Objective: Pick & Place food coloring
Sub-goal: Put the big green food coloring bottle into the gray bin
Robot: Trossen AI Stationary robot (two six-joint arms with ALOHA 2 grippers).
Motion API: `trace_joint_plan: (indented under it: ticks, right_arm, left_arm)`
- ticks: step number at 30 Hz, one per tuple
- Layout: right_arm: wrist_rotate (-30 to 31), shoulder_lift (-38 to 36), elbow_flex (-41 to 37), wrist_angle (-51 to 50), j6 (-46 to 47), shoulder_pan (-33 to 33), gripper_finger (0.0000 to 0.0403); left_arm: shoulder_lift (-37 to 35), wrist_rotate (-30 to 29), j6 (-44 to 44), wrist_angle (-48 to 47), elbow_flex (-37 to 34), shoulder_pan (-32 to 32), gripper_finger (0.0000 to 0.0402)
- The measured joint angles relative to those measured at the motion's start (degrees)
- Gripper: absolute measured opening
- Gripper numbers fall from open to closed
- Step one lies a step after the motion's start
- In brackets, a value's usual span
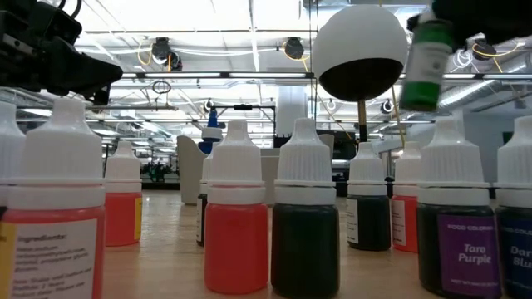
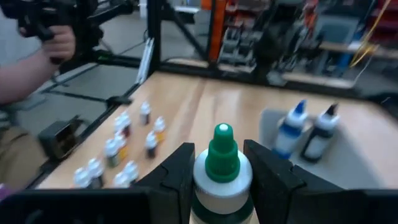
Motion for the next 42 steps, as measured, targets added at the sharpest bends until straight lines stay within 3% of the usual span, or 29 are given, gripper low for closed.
trace_joint_plan:
  ticks: [6, 11, 16, 24, 30, 42]
  right_arm:
    - [-6.4, 0.8, 9.1, -6.7, -5.1, -6.2, 0.011]
    - [-7.7, 6.2, 17.9, -13.5, -4.8, -11.8, 0.0111]
    - [-8.3, 12.8, 24.0, -13.7, -6.0, -17.0, 0.011]
    - [-17.6, 21.6, 32.3, -11.7, -4.1, -24.2, 0.0112]
    - [-19.7, 27.5, 36.4, -11.3, -4.0, -27.9, 0.011]
    - [-22.7, 34.4, 36.0, -7.3, -2.2, -31.2, 0.011]
  left_arm:
    - [0.0, 0.0, 0.9, 0.0, 0.0, 0.0, 0.0035]
    - [0.0, 0.0, 1.2, 0.0, 0.0, 0.0, 0.0035]
    - [0.0, 0.0, 1.0, 0.1, 0.0, 0.0, 0.0035]
    - [0.0, 0.0, 1.5, 0.1, 0.0, 0.0, 0.0035]
    - [0.0, 0.0, 2.7, 0.2, 0.0, 0.0, 0.0035]
    - [0.0, 0.0, 2.8, 0.1, 0.0, 0.0, 0.0035]
